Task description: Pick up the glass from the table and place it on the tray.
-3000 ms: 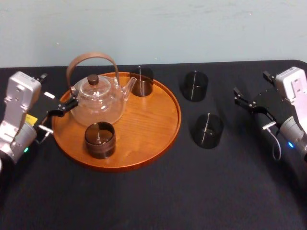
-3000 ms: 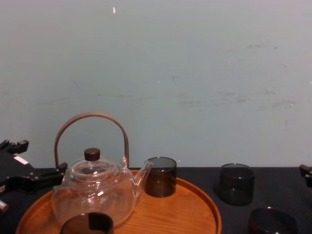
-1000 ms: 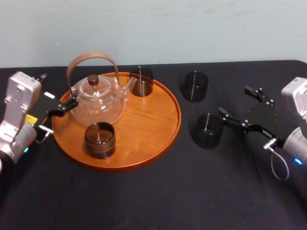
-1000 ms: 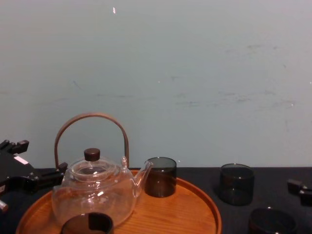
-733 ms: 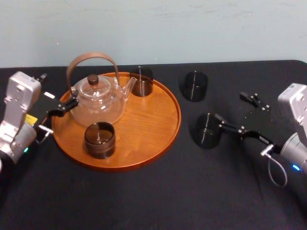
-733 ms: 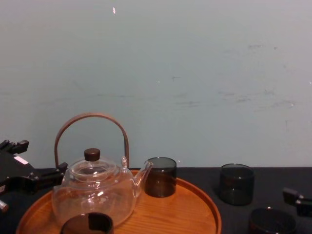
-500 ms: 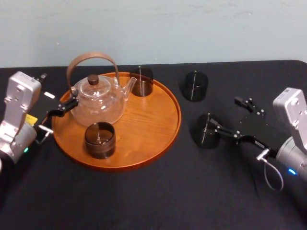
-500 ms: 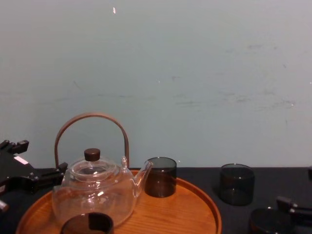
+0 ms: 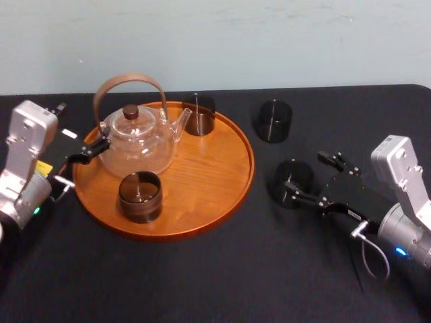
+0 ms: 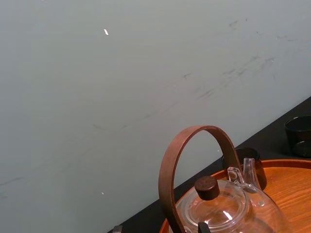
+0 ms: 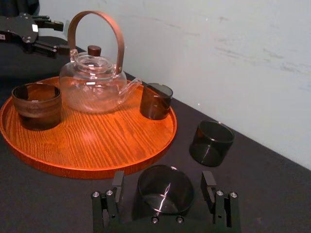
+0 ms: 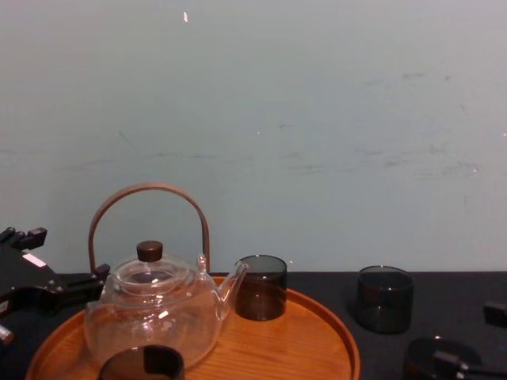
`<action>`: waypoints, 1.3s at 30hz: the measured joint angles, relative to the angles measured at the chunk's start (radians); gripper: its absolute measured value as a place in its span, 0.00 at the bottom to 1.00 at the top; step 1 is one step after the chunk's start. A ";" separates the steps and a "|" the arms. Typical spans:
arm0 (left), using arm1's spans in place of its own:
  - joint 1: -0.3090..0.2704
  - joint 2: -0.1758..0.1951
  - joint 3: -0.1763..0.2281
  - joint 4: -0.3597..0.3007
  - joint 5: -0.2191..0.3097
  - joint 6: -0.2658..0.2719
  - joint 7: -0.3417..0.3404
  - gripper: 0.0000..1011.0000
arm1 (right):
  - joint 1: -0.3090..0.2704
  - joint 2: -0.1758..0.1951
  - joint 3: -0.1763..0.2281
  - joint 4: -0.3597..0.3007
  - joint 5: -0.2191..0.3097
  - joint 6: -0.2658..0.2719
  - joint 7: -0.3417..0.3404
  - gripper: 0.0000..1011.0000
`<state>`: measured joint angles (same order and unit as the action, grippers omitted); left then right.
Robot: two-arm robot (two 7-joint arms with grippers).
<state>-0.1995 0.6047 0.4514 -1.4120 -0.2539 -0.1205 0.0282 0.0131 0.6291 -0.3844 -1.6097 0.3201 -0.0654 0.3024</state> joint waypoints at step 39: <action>0.000 0.000 0.000 0.000 0.000 0.000 0.000 1.00 | 0.037 -0.111 0.039 0.143 -0.068 0.025 0.085 0.99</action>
<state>-0.1995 0.6047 0.4514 -1.4120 -0.2539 -0.1205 0.0283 0.0501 0.5179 -0.3452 -1.4665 0.2525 -0.0403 0.3870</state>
